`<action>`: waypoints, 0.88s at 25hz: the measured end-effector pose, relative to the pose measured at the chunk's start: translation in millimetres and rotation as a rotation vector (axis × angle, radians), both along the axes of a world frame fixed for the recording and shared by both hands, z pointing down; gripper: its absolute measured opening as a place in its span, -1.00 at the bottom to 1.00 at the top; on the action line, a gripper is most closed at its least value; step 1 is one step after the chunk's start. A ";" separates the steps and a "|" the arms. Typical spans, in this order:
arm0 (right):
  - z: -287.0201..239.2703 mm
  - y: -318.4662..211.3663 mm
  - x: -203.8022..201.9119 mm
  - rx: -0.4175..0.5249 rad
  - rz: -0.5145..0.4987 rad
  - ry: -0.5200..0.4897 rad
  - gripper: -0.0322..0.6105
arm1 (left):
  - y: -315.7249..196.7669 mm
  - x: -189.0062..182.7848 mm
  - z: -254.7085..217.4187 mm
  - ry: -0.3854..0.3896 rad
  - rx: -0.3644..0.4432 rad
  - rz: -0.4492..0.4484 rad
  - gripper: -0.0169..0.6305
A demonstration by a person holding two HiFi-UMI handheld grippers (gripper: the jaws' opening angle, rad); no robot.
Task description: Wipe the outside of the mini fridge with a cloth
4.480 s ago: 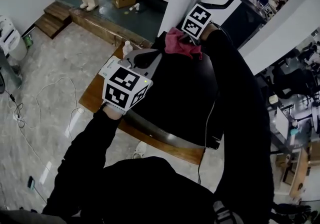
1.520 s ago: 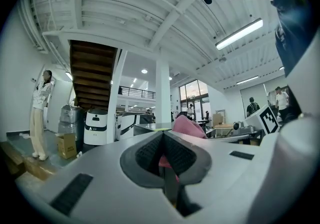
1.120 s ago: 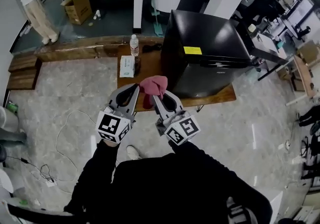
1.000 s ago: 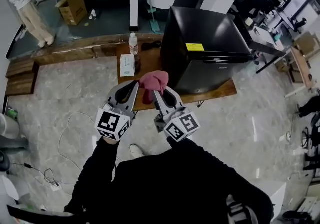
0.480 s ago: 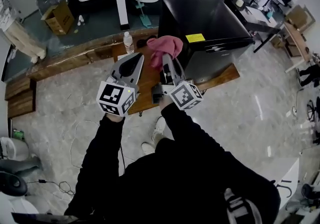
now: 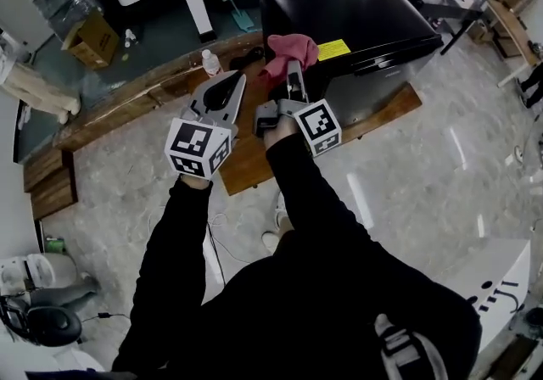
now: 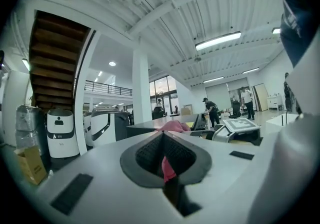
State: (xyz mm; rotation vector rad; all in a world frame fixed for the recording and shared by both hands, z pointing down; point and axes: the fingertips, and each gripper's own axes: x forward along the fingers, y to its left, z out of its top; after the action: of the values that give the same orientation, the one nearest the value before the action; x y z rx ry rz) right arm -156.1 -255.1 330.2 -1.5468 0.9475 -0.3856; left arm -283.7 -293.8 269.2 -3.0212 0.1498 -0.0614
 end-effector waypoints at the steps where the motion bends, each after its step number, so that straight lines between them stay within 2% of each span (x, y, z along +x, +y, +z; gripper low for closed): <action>1: 7.1 -1.8 6.3 0.013 0.008 -0.037 -0.69 | -2.7 4.8 3.9 -0.009 -0.002 0.003 -0.93; 6: 36.8 -10.2 21.9 0.092 0.008 -0.218 -0.69 | -3.0 27.9 22.5 -0.052 0.006 0.054 -0.93; 9: 55.1 -14.0 27.7 0.117 -0.001 -0.289 -0.69 | -7.6 43.7 29.4 -0.052 -0.025 0.060 -0.93; 13: 92.1 -16.1 32.4 0.101 0.002 -0.346 -0.69 | -13.5 61.8 55.8 -0.092 -0.028 0.079 -0.93; 22: 187.8 -21.0 36.5 -0.005 0.023 -0.441 -0.69 | -32.4 82.3 157.1 -0.239 -0.088 0.079 -0.93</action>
State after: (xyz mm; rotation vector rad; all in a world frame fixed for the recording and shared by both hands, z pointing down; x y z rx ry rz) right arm -119.6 -276.0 518.0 -1.3970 0.5840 -0.6801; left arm -201.4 -326.2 426.3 -3.0710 0.0064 -0.4309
